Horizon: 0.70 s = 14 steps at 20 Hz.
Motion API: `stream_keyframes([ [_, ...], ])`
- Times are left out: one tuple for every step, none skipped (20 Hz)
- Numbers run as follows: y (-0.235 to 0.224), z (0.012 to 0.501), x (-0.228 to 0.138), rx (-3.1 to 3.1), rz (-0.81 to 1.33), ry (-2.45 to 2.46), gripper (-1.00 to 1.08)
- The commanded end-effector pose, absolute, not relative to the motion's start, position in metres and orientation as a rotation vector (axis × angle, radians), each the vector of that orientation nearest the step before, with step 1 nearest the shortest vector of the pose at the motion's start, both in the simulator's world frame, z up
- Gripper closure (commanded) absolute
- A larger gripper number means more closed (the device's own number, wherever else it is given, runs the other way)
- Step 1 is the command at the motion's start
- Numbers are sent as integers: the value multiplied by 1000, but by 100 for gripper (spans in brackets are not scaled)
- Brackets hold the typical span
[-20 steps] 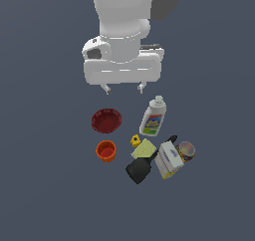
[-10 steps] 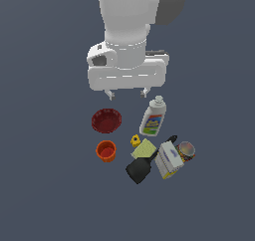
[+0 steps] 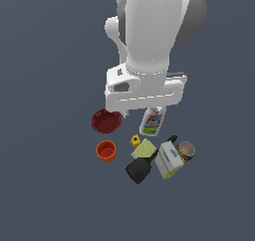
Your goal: Pick up a designated object from a clutter of objects.
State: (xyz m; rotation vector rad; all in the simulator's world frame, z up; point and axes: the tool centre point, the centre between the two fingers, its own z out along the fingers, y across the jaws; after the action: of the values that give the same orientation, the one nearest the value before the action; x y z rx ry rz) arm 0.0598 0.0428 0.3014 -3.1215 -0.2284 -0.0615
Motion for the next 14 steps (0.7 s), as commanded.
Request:
stream_keyframes([
  [59,289,74,-3123,-51,-275,-92],
  [66,283,80,-3123,-47,-294,-92],
  [73,277,85,-3122,-43,-313,-92],
  [81,272,91,-3122,-39,-332,-92],
  [88,266,96,-3121,-35,-350,-92],
  [95,260,100,-3120,-31,-368,-92],
  [101,254,104,-3118,-28,-384,-92],
  [107,249,108,-3117,-24,-399,-92],
  [113,243,112,-3115,-21,-414,-92],
  [119,238,115,-3114,-19,-427,-92],
  [124,234,118,-3112,-16,-439,-92],
  [129,229,120,-3110,-14,-450,-92],
  [134,225,122,-3109,-11,-460,-92],
  [138,221,124,-3107,-9,-469,-92],
])
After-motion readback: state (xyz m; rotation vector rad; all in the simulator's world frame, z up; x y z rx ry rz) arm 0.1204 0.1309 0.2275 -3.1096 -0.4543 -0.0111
